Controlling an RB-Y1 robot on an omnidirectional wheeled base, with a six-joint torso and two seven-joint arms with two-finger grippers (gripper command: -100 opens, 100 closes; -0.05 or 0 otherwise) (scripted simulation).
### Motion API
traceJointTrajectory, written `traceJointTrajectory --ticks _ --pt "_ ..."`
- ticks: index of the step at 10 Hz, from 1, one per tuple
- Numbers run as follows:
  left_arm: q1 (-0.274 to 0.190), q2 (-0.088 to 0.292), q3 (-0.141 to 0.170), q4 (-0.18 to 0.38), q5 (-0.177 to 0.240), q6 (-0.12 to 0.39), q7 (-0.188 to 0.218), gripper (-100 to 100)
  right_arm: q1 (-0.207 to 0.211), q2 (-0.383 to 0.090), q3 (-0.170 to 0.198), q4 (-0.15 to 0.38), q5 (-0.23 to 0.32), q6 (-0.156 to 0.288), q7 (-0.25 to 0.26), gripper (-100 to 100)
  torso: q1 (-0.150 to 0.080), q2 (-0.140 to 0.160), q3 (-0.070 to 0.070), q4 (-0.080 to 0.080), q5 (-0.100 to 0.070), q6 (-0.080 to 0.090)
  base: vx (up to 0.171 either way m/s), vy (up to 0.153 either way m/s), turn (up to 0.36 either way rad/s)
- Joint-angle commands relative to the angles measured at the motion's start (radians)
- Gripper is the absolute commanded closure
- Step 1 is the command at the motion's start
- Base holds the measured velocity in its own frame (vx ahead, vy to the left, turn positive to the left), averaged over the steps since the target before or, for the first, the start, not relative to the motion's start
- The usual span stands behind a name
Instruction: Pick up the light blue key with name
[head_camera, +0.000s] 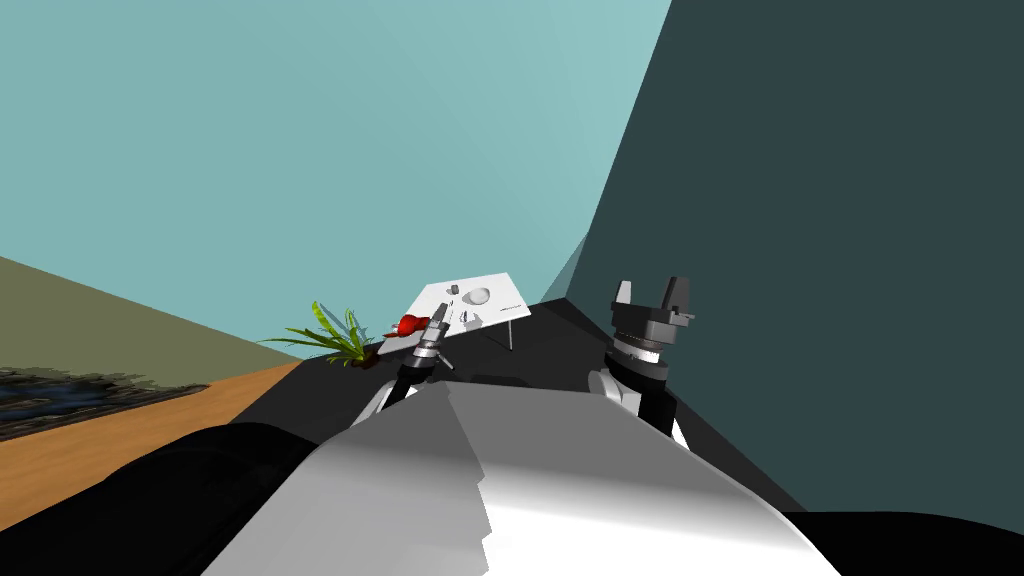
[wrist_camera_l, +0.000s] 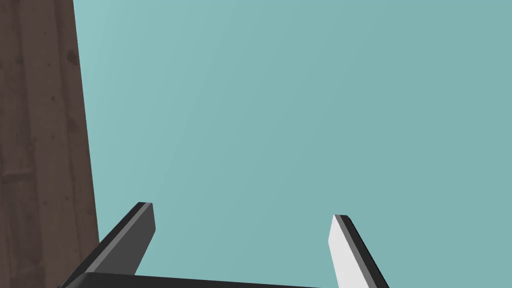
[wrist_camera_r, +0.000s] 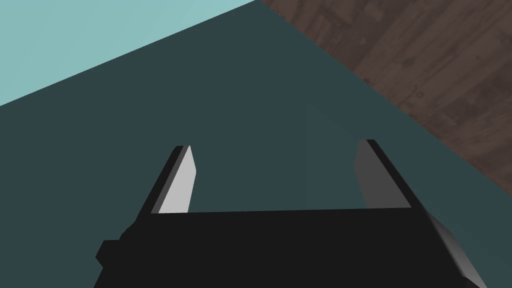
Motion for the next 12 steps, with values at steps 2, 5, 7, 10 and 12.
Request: traceJointTrajectory --ticks 2,5,7,10,12 --pt "0.027 0.059 -0.010 0.084 -0.044 0.035 0.025 -100 0.000 0.000 0.000 0.000 0.000 0.000 0.000 0 0.001 0.000 0.000 0.000 0.000 0.000 -0.070 -0.118 0.047" --pt "0.052 0.121 -0.011 0.184 -0.081 0.065 0.058 -100 0.000 0.000 0.000 0.000 0.000 0.000 0.000 0 0.001 -0.001 -0.001 0.000 0.000 0.000 -0.060 -0.113 0.028" --pt "0.063 0.153 -0.012 0.231 -0.100 0.080 0.075 -100 0.000 0.000 0.000 0.000 0.000 0.000 0.000 0 0.000 -0.001 -0.001 0.000 0.000 0.000 -0.053 -0.113 0.017" --pt "0.082 0.219 -0.015 0.326 -0.137 0.109 0.109 -100 0.000 0.000 0.000 0.000 0.000 0.000 0.000 0 0.004 -0.004 -0.002 -0.001 0.001 0.000 -0.030 -0.077 -0.013" --pt "0.090 0.253 -0.018 0.378 -0.155 0.122 0.127 -100 0.000 0.000 0.000 0.000 0.000 0.000 0.000 0 0.001 -0.003 -0.002 -0.001 0.000 0.000 -0.028 -0.108 -0.023"
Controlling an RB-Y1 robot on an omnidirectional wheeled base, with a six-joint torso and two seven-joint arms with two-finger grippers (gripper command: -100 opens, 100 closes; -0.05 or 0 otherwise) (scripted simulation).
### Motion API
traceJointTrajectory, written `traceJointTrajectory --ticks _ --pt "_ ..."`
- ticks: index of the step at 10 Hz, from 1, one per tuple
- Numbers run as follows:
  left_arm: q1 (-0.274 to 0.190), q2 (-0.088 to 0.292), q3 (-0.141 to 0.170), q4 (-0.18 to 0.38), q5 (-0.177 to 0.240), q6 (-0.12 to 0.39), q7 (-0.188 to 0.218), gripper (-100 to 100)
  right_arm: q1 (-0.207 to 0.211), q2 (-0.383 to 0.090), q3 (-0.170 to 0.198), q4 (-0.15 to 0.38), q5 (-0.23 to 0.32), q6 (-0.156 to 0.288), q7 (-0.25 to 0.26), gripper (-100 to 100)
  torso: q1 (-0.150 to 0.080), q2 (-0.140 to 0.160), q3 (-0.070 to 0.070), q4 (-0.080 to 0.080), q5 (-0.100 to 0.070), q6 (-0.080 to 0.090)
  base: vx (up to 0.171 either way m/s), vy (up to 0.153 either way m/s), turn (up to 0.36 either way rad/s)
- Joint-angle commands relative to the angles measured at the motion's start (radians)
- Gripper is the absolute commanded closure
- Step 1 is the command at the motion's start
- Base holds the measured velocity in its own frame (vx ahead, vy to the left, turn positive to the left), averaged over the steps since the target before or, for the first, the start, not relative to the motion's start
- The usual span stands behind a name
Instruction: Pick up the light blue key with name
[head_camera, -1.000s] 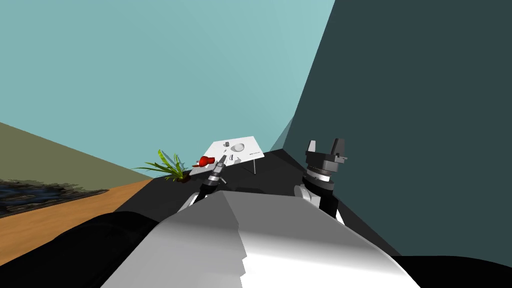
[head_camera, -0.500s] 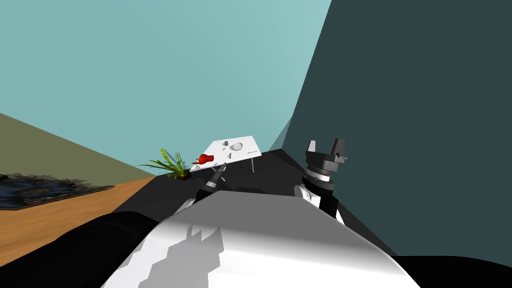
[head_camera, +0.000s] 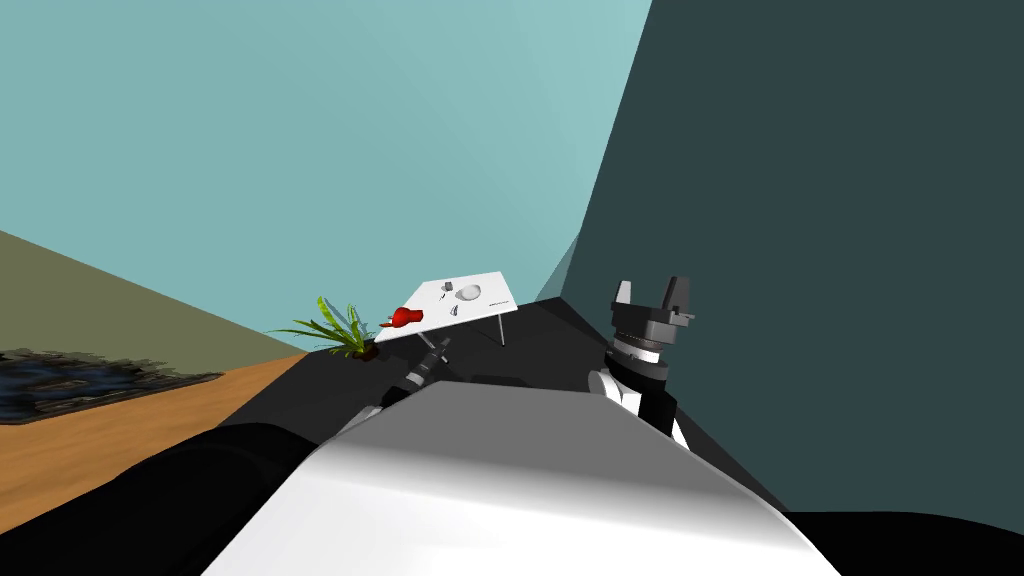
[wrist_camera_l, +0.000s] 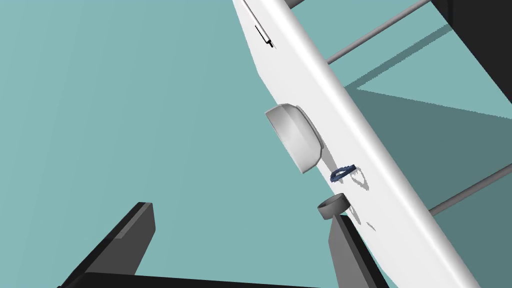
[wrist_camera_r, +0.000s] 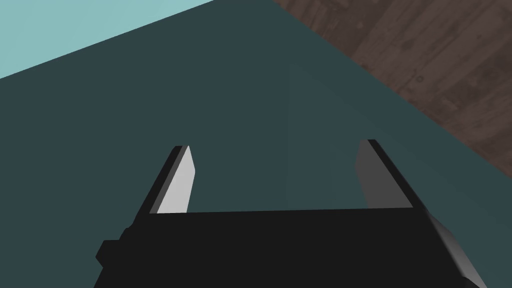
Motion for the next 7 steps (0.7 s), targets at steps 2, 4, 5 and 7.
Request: traceJointTrajectory --ticks 2,4,5,7 --pt "0.020 0.069 -0.008 0.092 -0.038 0.028 0.038 -100 0.000 0.000 0.000 0.000 0.000 0.000 0.000 0 0.001 0.000 0.000 0.000 0.000 0.000 -0.012 -0.097 -0.072" --pt "0.023 0.114 -0.013 0.147 -0.054 0.039 0.055 -100 0.000 0.000 0.000 0.000 0.000 0.000 0.000 0 0.001 0.000 0.000 0.000 0.000 0.000 -0.007 -0.077 -0.054" --pt "0.023 0.114 -0.013 0.174 -0.054 0.039 0.055 -100 0.000 0.000 0.000 0.000 0.000 0.000 0.000 0 0.001 -0.002 -0.001 0.000 0.000 0.000 0.007 -0.058 -0.050" --pt "0.023 0.150 -0.018 0.229 -0.070 0.050 0.072 -100 0.000 0.000 0.000 0.000 0.000 0.000 0.000 0 0.003 -0.003 -0.001 0.000 0.000 0.000 0.018 -0.050 -0.075"
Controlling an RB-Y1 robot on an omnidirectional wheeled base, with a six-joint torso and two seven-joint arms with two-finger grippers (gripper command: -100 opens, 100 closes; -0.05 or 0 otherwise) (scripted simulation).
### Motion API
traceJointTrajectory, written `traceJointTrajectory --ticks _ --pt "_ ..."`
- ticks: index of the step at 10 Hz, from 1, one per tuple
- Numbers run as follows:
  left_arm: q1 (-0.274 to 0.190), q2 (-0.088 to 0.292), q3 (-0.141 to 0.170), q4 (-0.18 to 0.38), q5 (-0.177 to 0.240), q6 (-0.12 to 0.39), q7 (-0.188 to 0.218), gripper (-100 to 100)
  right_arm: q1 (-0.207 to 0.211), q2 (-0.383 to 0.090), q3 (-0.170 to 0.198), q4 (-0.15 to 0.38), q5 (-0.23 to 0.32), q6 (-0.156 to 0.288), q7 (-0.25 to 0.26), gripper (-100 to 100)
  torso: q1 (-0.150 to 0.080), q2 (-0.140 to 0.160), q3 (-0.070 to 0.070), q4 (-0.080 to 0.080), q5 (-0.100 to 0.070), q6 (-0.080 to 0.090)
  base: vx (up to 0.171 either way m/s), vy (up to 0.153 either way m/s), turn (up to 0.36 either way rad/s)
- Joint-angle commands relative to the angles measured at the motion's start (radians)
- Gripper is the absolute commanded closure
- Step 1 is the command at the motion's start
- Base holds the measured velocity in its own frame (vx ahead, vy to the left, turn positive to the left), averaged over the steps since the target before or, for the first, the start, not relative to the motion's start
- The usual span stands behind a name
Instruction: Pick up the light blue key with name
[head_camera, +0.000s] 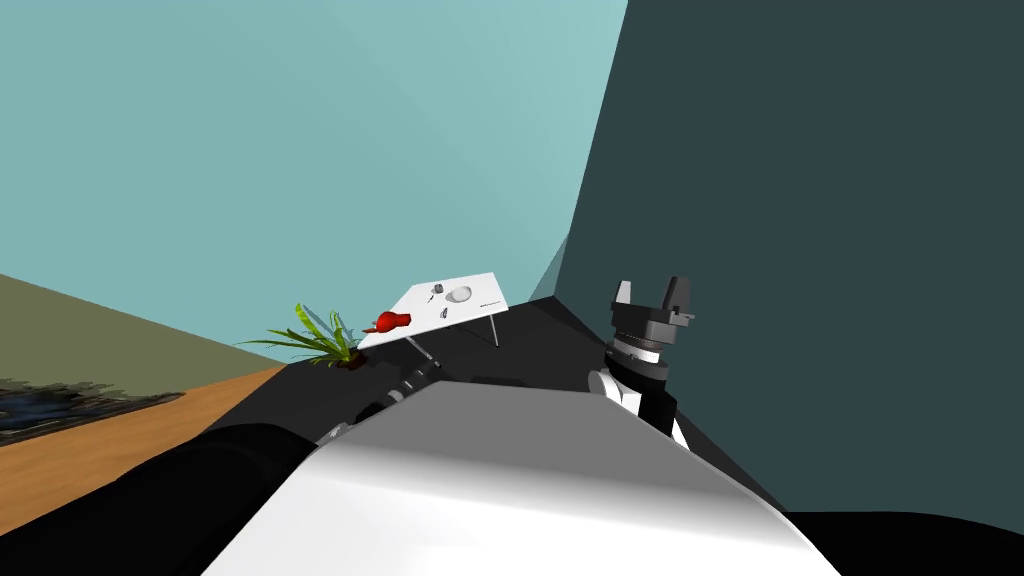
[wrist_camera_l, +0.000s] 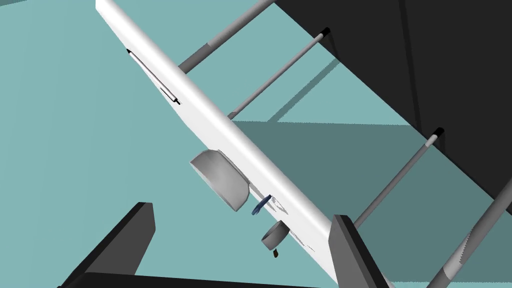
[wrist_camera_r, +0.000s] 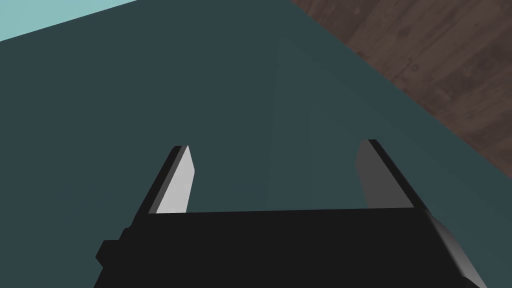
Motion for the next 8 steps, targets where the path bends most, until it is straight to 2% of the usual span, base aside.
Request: traceJointTrajectory --ticks 1,2,3,4,5,6,8 --pt "-0.012 0.005 -0.003 0.033 -0.002 -0.004 0.003 -100 0.000 0.000 0.000 0.000 0.000 0.000 0.000 0 0.000 0.000 0.000 0.000 0.000 0.000 0.010 -0.017 0.006" --pt "-0.014 0.040 -0.009 0.070 -0.017 0.005 0.020 -100 0.000 0.000 0.000 0.000 0.000 0.000 0.000 0 0.001 0.000 0.000 0.000 0.000 0.000 0.021 -0.038 -0.104" --pt "-0.014 0.040 -0.009 0.088 -0.017 0.005 0.020 -100 0.000 0.000 0.000 0.000 0.000 0.000 0.000 0 0.001 0.000 0.000 0.000 0.000 0.001 0.020 -0.039 -0.072" --pt "-0.017 0.072 -0.016 0.127 -0.031 0.014 0.036 -100 0.000 0.000 0.000 0.000 0.000 0.000 0.000 0 0.001 0.000 0.000 0.000 0.000 0.000 0.035 -0.054 -0.152" --pt "-0.017 0.072 -0.016 0.143 -0.031 0.014 0.036 -100 0.000 0.000 0.000 0.000 0.000 0.000 0.000 0 0.000 -0.001 -0.001 0.000 0.000 0.001 0.032 -0.042 -0.061" --pt "-0.021 0.103 -0.023 0.175 -0.043 0.021 0.051 -100 0.000 0.000 0.000 0.000 0.000 0.000 0.000 0 0.000 -0.001 -0.001 0.000 0.000 0.000 0.041 -0.047 -0.118" --pt "-0.021 0.103 -0.023 0.197 -0.043 0.021 0.051 -100 0.000 0.000 0.000 0.000 0.000 0.000 0.000 0 0.001 -0.001 -0.001 0.000 0.000 0.000 0.025 -0.023 -0.038"
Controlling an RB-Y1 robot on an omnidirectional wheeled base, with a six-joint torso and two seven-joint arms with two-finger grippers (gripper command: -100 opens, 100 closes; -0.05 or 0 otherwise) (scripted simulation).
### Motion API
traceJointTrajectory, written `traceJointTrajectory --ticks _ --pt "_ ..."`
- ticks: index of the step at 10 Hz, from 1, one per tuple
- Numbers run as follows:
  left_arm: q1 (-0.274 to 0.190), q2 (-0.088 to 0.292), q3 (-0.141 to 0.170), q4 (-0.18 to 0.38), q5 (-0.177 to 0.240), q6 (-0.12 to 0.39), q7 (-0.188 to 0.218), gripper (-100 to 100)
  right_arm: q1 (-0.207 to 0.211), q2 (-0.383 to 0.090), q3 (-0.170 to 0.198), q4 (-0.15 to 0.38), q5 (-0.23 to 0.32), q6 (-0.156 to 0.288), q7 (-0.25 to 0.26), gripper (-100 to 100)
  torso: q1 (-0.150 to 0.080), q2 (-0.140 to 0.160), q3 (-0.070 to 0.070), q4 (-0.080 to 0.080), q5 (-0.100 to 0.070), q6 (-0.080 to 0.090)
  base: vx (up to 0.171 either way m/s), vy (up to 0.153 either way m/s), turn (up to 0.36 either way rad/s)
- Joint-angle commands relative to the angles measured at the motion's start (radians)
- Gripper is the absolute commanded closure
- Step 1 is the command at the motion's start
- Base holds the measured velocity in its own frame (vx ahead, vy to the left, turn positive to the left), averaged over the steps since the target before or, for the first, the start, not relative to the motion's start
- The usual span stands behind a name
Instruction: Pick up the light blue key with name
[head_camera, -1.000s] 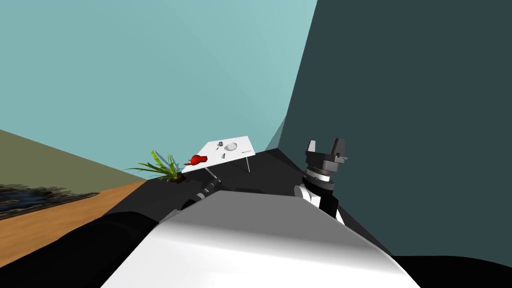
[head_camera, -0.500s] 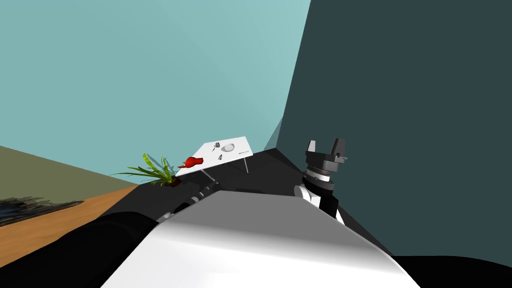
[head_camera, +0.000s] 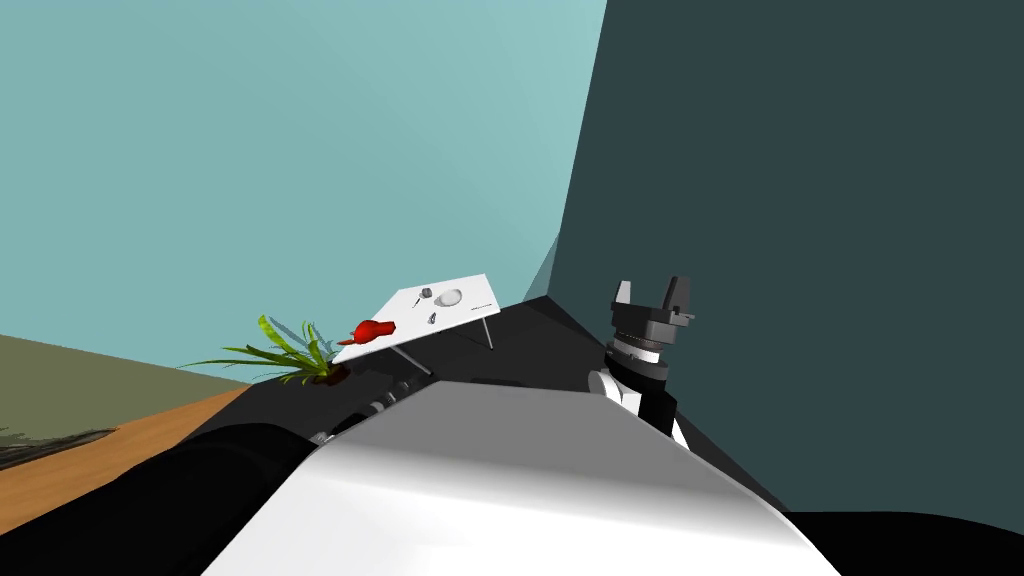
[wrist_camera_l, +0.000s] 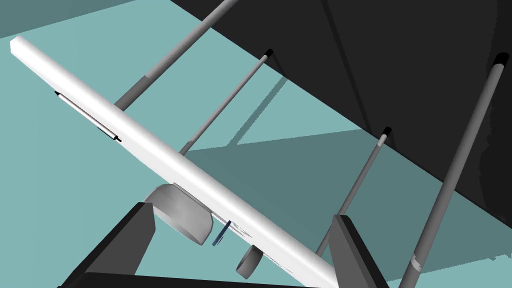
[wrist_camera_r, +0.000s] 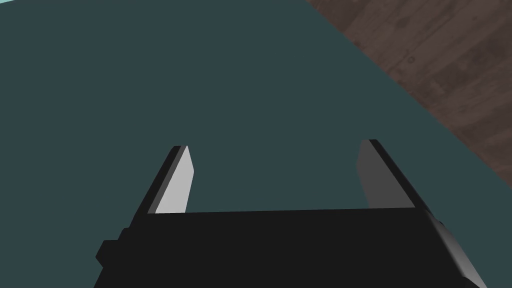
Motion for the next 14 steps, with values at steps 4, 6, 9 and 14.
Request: traceJointTrajectory --ticks 4,6,9,14 --pt "-0.019 0.061 -0.015 0.120 -0.022 0.006 0.031 -100 0.000 0.000 0.000 0.000 0.000 0.000 0.000 0 0.000 -0.002 -0.001 0.000 0.000 0.001 0.045 -0.023 -0.121" --pt "-0.027 0.087 -0.023 0.171 -0.032 0.011 0.045 -100 0.000 0.000 0.000 0.000 0.000 0.000 0.000 0 0.000 -0.002 -0.001 0.000 0.000 0.001 0.049 -0.023 -0.139" --pt "-0.047 0.137 -0.038 0.247 -0.049 0.020 0.070 -100 0.000 0.000 0.000 0.000 0.000 0.000 0.000 0 0.000 -0.003 -0.002 -0.001 0.000 0.000 0.066 -0.012 -0.139" --pt "-0.068 0.181 -0.054 0.354 -0.063 0.025 0.093 -100 0.000 0.000 0.000 0.000 0.000 0.000 0.000 0 0.001 -0.004 -0.002 -0.001 0.000 0.001 0.065 0.004 -0.128"
